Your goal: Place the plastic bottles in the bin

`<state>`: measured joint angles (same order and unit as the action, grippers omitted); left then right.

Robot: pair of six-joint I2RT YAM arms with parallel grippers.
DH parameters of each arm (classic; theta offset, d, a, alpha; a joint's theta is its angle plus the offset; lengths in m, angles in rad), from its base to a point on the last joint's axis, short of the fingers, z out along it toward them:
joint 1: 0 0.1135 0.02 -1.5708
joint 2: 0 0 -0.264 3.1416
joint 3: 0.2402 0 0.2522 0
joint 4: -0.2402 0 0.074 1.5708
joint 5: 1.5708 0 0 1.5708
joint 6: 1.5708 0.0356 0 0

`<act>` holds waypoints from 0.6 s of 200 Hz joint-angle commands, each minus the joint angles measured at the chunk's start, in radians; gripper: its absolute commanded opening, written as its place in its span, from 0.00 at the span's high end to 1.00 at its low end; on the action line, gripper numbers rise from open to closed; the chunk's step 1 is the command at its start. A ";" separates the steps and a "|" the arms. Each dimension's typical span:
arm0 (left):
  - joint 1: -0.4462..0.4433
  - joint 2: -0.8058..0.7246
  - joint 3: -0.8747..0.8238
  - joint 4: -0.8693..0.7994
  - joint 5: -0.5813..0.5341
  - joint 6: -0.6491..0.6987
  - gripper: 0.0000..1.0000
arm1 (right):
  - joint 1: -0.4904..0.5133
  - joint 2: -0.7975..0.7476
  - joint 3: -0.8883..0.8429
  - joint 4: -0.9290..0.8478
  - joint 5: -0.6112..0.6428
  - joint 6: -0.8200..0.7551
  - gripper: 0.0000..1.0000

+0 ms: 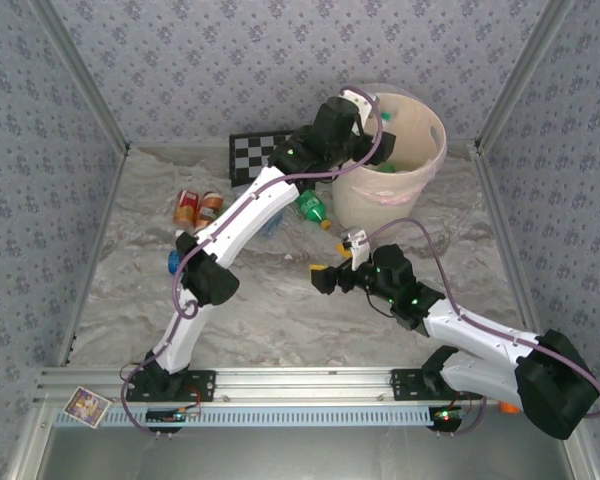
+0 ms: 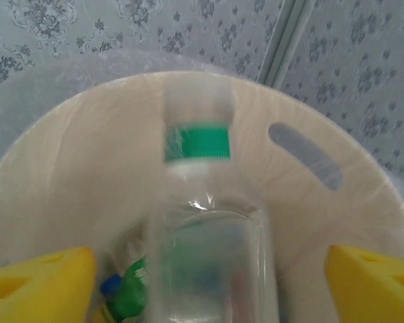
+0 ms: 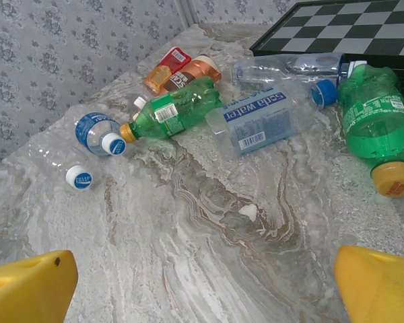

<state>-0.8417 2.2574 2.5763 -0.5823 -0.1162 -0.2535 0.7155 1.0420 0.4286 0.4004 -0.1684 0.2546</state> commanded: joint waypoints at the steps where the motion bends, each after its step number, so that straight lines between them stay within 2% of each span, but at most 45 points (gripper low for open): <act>1: -0.008 -0.022 0.061 -0.046 -0.006 -0.003 0.00 | 0.009 -0.014 -0.002 -0.005 0.013 -0.005 0.00; 34: -0.010 -0.084 0.029 -0.083 -0.024 -0.002 0.00 | 0.010 -0.011 -0.002 -0.005 0.015 -0.005 0.00; 56: -0.012 -0.171 -0.074 -0.072 -0.058 0.003 0.00 | 0.013 -0.007 -0.002 -0.002 0.015 -0.005 0.00; 120: -0.004 -0.583 -0.778 0.223 -0.264 0.000 0.00 | 0.022 0.013 0.001 0.007 0.013 -0.004 0.00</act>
<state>-0.8471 1.8053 1.9663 -0.5003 -0.2607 -0.2543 0.7280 1.0477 0.4286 0.3965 -0.1684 0.2546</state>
